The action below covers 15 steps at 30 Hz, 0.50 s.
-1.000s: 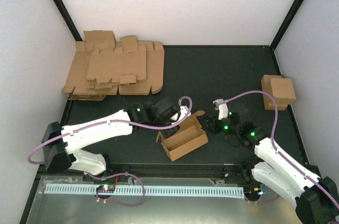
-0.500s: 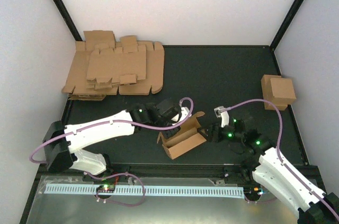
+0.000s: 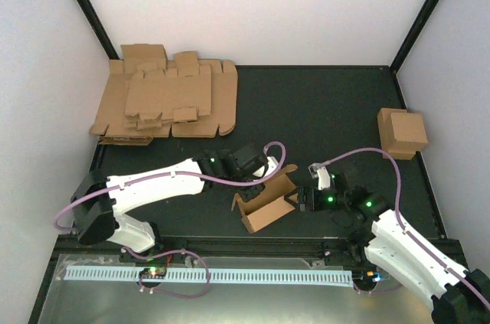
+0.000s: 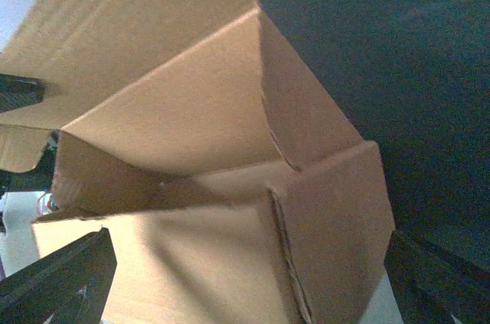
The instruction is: Fold the paper box
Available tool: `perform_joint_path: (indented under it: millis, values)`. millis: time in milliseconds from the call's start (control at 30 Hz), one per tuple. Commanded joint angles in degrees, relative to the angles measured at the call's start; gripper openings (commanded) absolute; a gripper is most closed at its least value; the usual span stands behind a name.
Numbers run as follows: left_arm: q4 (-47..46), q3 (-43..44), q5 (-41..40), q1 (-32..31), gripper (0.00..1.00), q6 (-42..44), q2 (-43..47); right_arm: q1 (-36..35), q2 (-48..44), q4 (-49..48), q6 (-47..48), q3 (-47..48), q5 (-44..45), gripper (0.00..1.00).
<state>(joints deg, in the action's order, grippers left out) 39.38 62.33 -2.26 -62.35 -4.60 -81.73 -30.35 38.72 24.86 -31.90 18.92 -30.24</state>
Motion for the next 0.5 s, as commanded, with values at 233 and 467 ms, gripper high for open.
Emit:
perform_joint_path:
  millis: [233,467]
  values:
    - [-0.37,0.43,-0.21,0.19,0.02,-3.06,-2.5,-1.35,0.81,14.45,-6.18,7.13,3.69,0.99]
    - [-0.72,0.43,1.22,0.56,0.02,-3.92,-2.14,-3.6,2.23,16.16,-6.81,10.26,-1.65,0.99]
